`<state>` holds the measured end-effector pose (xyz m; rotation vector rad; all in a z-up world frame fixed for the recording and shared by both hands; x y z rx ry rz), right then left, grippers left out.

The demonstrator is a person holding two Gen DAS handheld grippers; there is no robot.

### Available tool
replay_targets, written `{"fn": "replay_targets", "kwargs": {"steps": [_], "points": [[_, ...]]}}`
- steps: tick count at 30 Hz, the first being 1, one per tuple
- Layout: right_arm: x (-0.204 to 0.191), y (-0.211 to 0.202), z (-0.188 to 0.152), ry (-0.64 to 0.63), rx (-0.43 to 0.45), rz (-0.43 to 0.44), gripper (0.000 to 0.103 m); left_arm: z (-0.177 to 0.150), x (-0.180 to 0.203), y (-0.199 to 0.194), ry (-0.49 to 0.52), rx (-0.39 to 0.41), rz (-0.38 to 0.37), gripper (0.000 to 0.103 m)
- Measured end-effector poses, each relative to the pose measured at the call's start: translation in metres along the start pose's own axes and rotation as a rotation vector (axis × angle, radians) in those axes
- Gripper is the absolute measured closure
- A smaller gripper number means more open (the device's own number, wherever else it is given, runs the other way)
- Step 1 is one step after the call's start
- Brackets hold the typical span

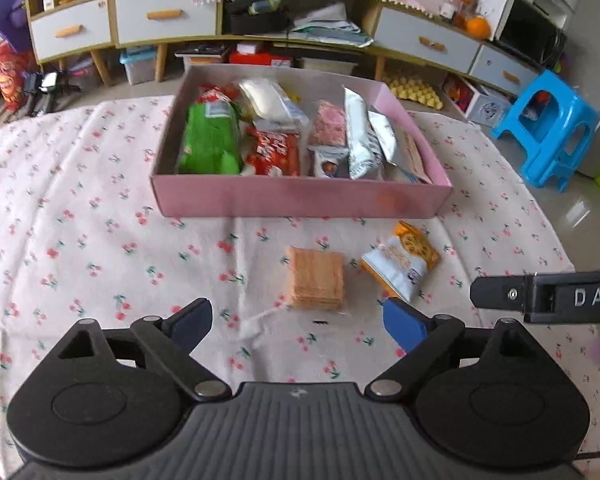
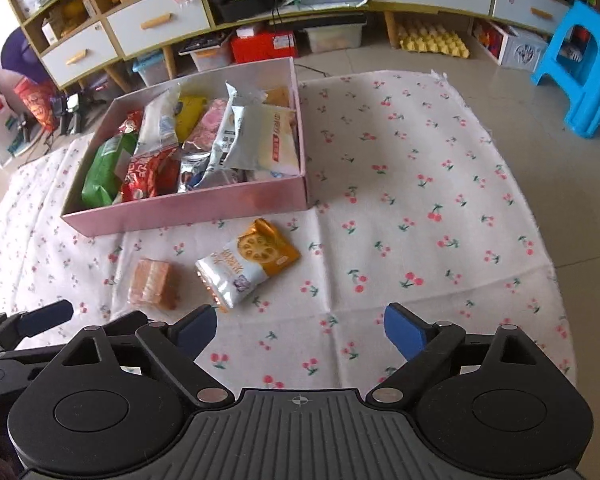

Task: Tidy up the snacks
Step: 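Move both tools back over the wafer and lotus biscuit pack, then grasp the wafer biscuit with the left tool while the right grasps the lotus biscuit pack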

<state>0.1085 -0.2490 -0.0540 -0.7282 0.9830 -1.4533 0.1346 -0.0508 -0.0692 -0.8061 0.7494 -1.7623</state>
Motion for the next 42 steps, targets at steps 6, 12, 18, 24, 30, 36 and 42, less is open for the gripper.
{"fn": "replay_targets", "kwargs": {"steps": [6, 12, 18, 24, 30, 36, 42], "points": [[0.019, 0.003, 0.001, 0.109, -0.014, -0.019, 0.01, -0.003, 0.003, 0.008, 0.049, 0.041, 0.024, 0.024], [0.02, 0.009, -0.001, 0.132, -0.037, -0.018, 0.01, -0.002, 0.007, 0.016, 0.077, 0.055, 0.012, 0.036], [0.02, 0.018, 0.001, 0.164, -0.039, -0.025, 0.01, 0.001, -0.001, 0.022, 0.003, 0.005, -0.026, 0.064], [0.012, 0.026, 0.006, 0.182, -0.031, -0.015, 0.01, 0.005, -0.013, 0.014, -0.023, -0.009, 0.014, 0.07], [-0.005, 0.037, 0.01, 0.21, -0.02, 0.038, 0.01, 0.008, -0.034, 0.007, -0.058, -0.02, 0.025, 0.07], [-0.017, 0.053, 0.014, 0.267, -0.006, 0.057, 0.01, 0.008, -0.05, 0.002, -0.077, -0.031, 0.034, 0.07], [-0.02, 0.065, 0.018, 0.338, 0.025, 0.038, 0.013, 0.005, -0.052, -0.002, -0.086, -0.041, 0.028, 0.07]]}}
Point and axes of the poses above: each gripper's, at about its wrist camera, not at the fingertips, and y roughly the way its jaws point, x to its right, z to its top, the point moved 4 cm from there along y, roughly the way its jaws point, and after that the axes turned 3 degrees about -y, right-handed, at the moved point
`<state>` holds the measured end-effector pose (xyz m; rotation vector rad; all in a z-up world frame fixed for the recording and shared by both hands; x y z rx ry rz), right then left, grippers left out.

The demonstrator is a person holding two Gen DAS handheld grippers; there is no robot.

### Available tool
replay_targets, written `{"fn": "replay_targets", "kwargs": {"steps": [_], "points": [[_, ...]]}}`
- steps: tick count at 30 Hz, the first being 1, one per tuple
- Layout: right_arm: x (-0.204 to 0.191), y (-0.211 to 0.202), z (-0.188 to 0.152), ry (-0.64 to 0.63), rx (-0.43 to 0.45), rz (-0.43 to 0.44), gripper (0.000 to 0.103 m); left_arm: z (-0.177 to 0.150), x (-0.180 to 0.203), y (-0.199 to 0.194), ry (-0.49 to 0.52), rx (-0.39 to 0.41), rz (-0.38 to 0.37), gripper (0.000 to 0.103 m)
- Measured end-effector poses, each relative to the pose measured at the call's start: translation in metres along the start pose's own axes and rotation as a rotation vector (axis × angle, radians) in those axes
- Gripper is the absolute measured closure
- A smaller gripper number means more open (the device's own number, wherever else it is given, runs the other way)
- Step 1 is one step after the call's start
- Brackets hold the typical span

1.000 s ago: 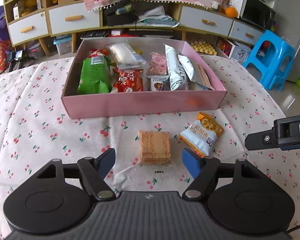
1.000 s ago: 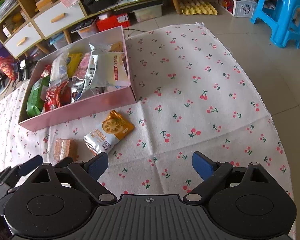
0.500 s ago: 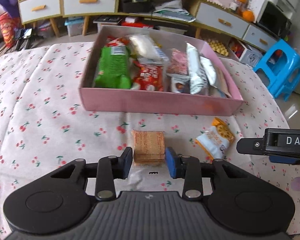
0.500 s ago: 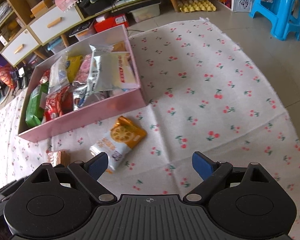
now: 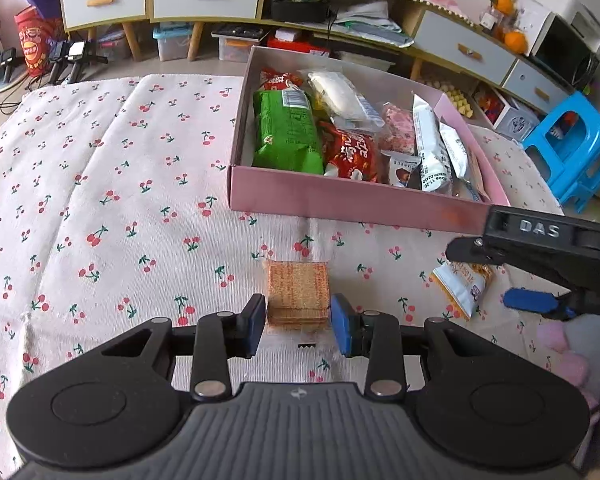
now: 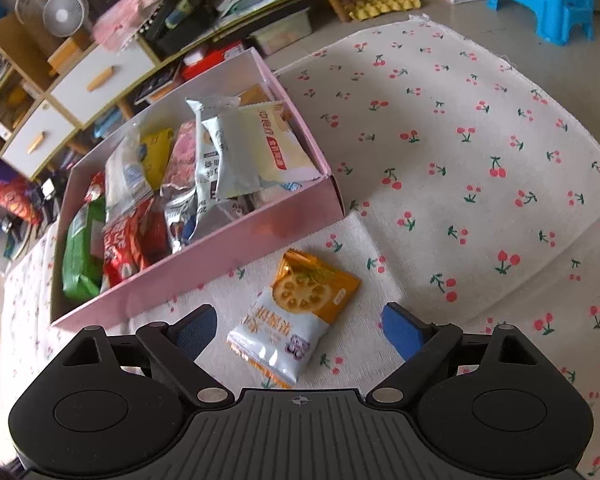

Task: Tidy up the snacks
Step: 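Grasp the wafer biscuit with the left tool while the right grasps the lotus biscuit pack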

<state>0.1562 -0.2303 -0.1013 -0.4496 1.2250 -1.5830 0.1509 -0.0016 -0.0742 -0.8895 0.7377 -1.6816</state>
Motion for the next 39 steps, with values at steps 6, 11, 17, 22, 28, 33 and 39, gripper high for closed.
{"fn": "replay_targets", "kwargs": {"steps": [6, 11, 17, 22, 28, 33, 39], "points": [[-0.016, 0.008, -0.003, -0.165, 0.033, -0.095, 0.015, 0.0, -0.001, 0.003, 0.011, -0.006, 0.005, 0.07], [-0.019, 0.007, -0.009, -0.309, -0.003, -0.128, 0.023, -0.001, 0.002, 0.003, 0.052, 0.003, 0.014, 0.07], [-0.001, -0.002, -0.008, -0.347, -0.041, -0.11, 0.029, -0.003, 0.003, 0.004, 0.071, 0.009, 0.018, 0.067], [0.006, -0.009, -0.007, -0.381, -0.018, -0.033, 0.029, -0.005, 0.004, 0.005, 0.075, 0.01, 0.023, 0.064], [-0.005, -0.007, -0.009, -0.439, -0.001, 0.027, 0.03, -0.007, 0.007, 0.009, 0.094, 0.007, 0.038, 0.061], [-0.012, 0.0, -0.01, -0.448, 0.003, -0.018, 0.04, -0.01, 0.008, 0.01, 0.113, 0.005, 0.051, 0.059], [-0.015, 0.0, -0.011, -0.482, 0.001, -0.057, 0.058, -0.009, 0.01, 0.009, 0.129, 0.006, 0.053, 0.063]]}}
Point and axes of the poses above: each gripper's, at about its wrist camera, not at the fingertips, and y roughly the way its jaws point, x to its right, z to its top, the point moved 4 cm from there along y, roughly the way its jaws point, and after that the axes turned 3 degrees about -y, right-handed, at the moved point
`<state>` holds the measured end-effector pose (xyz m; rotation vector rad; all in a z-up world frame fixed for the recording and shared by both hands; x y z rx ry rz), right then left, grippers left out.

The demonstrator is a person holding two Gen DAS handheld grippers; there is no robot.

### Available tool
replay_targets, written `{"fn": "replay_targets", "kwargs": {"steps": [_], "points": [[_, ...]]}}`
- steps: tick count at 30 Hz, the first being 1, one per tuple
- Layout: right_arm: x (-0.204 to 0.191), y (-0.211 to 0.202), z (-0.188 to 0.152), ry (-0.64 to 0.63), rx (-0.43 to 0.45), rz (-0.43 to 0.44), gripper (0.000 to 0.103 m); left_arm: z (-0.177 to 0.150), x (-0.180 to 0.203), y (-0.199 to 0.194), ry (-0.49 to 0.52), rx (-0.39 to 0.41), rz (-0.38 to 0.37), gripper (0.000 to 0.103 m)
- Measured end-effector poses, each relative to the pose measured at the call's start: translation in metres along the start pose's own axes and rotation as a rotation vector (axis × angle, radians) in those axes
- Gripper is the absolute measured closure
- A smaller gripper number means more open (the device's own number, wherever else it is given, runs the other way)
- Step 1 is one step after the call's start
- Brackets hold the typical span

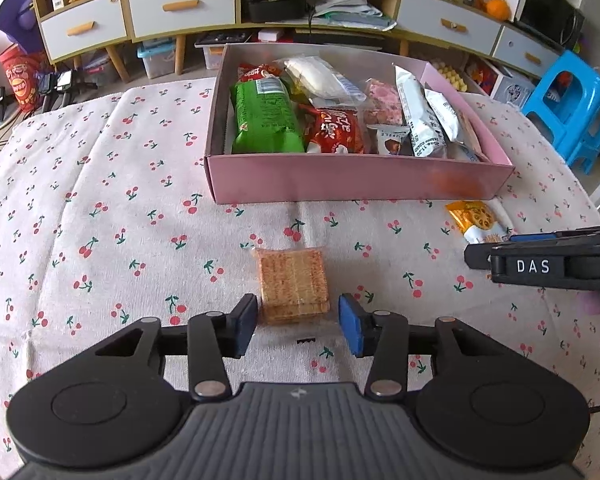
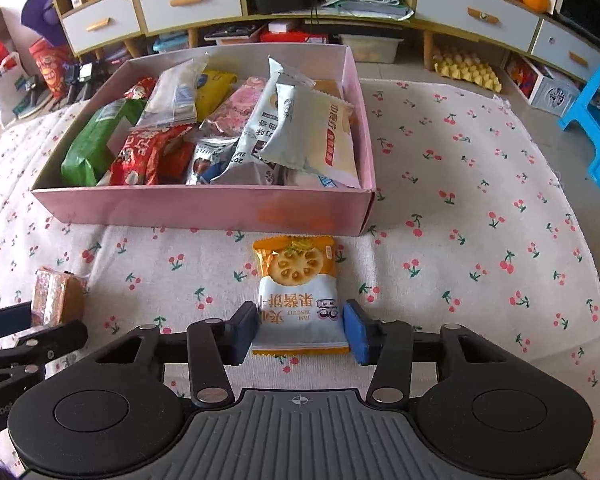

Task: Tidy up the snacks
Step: 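Grasp the wafer biscuit with the left tool while the right grasps the lotus biscuit pack, then carry both biscuits into the pink box and open both tools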

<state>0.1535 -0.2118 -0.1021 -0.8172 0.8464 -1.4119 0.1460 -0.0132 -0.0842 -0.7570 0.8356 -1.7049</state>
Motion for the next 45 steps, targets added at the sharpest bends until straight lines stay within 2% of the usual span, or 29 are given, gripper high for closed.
{"fn": "replay_targets", "kwargs": {"steps": [5, 11, 23, 29, 35, 40, 45], "points": [[-0.001, -0.002, -0.001, 0.008, -0.031, 0.005, 0.059, 0.002, 0.0, -0.001, -0.016, -0.009, -0.004, 0.064], [0.009, -0.009, -0.002, 0.136, -0.086, 0.081, 0.059, 0.006, -0.006, -0.004, -0.063, -0.02, -0.034, 0.064], [0.012, -0.029, -0.002, 0.261, -0.091, 0.192, 0.059, 0.016, -0.009, -0.021, -0.122, 0.011, -0.092, 0.064], [0.011, -0.043, 0.008, 0.326, -0.04, 0.248, 0.059, 0.028, -0.008, -0.031, -0.139, 0.079, -0.132, 0.064], [0.017, -0.052, 0.024, 0.393, 0.058, 0.269, 0.059, 0.045, -0.008, -0.034, -0.158, 0.157, -0.158, 0.064], [0.022, -0.048, 0.039, 0.436, 0.136, 0.281, 0.059, 0.064, -0.005, -0.029, -0.138, 0.261, -0.181, 0.064], [0.022, -0.04, 0.051, 0.481, 0.19, 0.31, 0.059, 0.072, -0.002, -0.014, -0.204, 0.286, -0.234, 0.064]]}}
Point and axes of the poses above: each gripper's, at about its wrist camera, not at the fingertips, and y roughly the way its jaws point, x to its right, z to its top, the point moved 4 cm from there along y, roughly the way its jaws point, and after that the axes turned 3 degrees about -y, right-handed, at the moved point
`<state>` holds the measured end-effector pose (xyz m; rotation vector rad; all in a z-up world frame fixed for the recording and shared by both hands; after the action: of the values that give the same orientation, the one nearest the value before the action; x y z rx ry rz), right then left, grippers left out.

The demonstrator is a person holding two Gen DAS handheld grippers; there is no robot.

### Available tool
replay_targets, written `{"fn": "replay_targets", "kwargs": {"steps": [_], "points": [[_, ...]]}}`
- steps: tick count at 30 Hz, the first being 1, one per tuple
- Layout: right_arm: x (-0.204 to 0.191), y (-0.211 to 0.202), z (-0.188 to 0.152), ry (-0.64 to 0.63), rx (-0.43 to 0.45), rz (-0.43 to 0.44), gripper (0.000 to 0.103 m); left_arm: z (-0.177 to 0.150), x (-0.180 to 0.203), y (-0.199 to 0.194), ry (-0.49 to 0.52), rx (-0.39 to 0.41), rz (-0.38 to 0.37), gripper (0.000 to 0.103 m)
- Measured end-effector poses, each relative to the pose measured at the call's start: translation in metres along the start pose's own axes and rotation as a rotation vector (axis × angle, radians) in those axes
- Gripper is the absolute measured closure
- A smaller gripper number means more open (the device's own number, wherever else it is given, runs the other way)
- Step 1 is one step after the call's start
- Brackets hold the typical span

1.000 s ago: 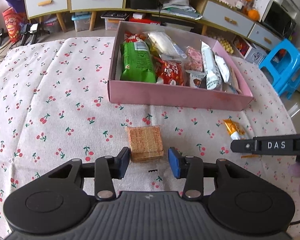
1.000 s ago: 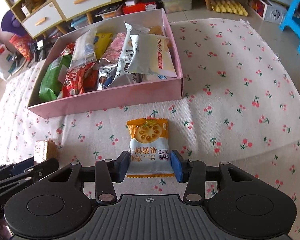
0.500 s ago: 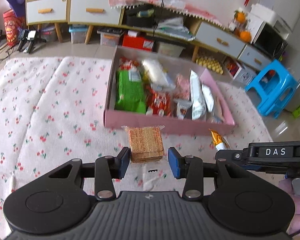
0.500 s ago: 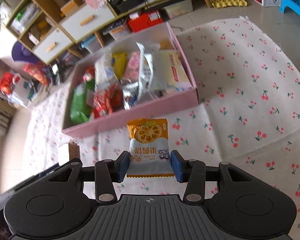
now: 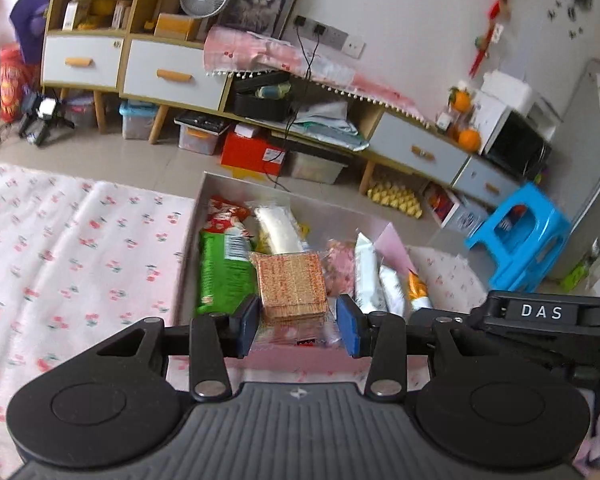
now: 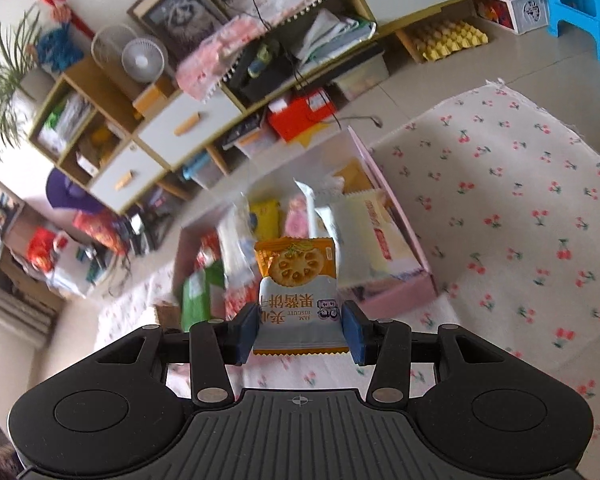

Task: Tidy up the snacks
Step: 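Carry both biscuits into the pink box and open both tools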

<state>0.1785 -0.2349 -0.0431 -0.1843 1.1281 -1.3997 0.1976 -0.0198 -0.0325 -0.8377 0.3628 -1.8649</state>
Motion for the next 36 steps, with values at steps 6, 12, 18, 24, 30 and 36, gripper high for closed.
{"fn": "replay_targets", "kwargs": {"steps": [6, 12, 18, 24, 30, 36], "points": [[-0.007, 0.012, 0.008, 0.019, 0.07, 0.018, 0.059, -0.002, 0.015, 0.018, 0.067, 0.03, 0.042, 0.064], [-0.001, 0.023, 0.012, 0.035, 0.11, -0.001, 0.059, -0.006, 0.011, 0.024, 0.072, 0.049, 0.066, 0.064], [0.015, 0.03, 0.012, 0.114, 0.12, 0.04, 0.055, -0.007, 0.011, 0.022, 0.08, 0.082, 0.079, 0.056], [0.02, 0.028, 0.011, 0.125, 0.111, 0.039, 0.051, -0.009, 0.017, 0.021, 0.118, 0.075, 0.083, 0.047], [0.015, 0.016, 0.012, 0.065, 0.105, 0.016, 0.049, -0.01, 0.021, 0.009, 0.163, 0.062, 0.109, 0.041], [0.01, 0.0, 0.014, -0.063, 0.097, -0.047, 0.043, -0.006, 0.02, -0.01, 0.187, 0.043, 0.141, 0.026]]}}
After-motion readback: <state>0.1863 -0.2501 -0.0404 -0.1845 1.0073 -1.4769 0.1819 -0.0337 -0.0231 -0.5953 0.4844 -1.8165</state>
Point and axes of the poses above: each gripper's, at about its wrist camera, not at the fingertips, and y roughly the way its jaws point, x to its right, z to its top, the point moved 4 cm from there along y, roughly the way its jaws point, and after that the axes turned 3 degrees about -y, right-handed, at the moved point
